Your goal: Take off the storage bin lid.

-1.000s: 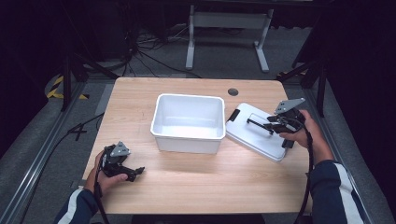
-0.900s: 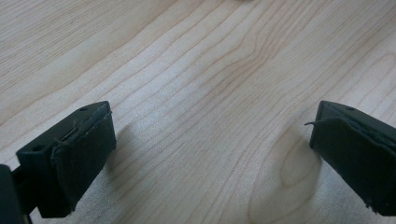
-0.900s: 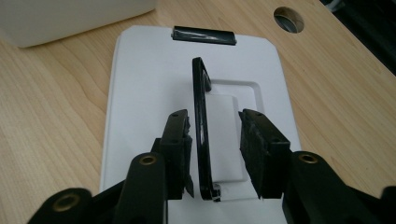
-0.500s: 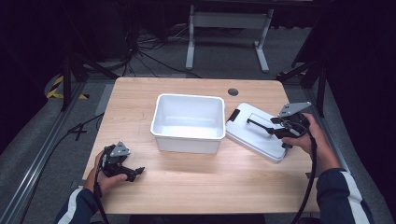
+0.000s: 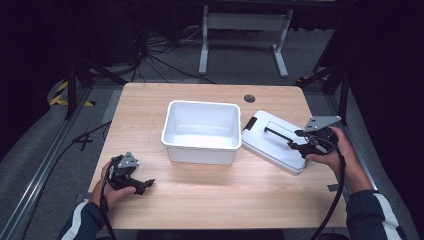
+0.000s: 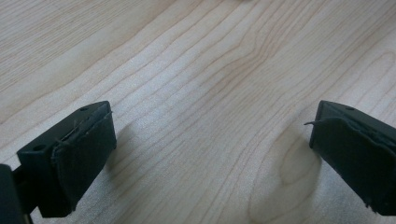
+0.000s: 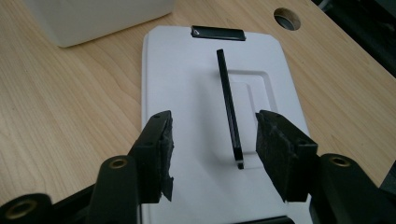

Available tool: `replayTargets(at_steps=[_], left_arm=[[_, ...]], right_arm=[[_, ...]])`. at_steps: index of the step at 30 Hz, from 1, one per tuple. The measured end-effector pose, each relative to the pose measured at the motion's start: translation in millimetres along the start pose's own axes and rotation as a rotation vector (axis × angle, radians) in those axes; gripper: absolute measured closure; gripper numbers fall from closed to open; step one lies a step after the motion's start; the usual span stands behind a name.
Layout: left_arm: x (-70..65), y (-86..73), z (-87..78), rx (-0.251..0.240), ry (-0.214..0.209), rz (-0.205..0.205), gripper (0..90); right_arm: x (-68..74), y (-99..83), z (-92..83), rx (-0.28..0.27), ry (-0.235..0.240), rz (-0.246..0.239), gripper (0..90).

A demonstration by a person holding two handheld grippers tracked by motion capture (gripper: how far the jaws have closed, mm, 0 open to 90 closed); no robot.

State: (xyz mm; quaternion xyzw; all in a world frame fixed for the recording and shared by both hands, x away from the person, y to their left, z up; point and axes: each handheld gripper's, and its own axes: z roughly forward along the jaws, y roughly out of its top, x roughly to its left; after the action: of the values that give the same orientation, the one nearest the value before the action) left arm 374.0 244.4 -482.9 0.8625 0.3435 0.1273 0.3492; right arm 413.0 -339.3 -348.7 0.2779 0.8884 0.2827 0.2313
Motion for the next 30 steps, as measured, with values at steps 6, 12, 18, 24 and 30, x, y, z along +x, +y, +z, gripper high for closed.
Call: replayTargets(at_steps=[6,12,18,24,30], left_arm=[[0.2,0.1,-0.1,0.001,0.000,0.004,0.9],[0.3,0.1,-0.1,0.001,0.000,0.004,0.9],[0.2,0.1,-0.1,0.001,0.000,0.004,0.9],[0.2,0.1,-0.1,0.001,0.000,0.004,0.9],[0.2,0.1,-0.1,0.001,0.000,0.004,0.9]], right_arm=[[5.0,-12.1,-7.5,-0.012,-0.011,0.019,42.3],[9.9,-26.7,-16.1,-0.027,-0.039,0.043,36.8],[15.8,-42.6,-24.6,-0.041,-0.057,0.059,35.2],[22.9,-59.3,-28.4,-0.051,-0.078,0.057,34.0],[30.9,-74.0,-29.9,-0.063,-0.086,0.062,32.6]])
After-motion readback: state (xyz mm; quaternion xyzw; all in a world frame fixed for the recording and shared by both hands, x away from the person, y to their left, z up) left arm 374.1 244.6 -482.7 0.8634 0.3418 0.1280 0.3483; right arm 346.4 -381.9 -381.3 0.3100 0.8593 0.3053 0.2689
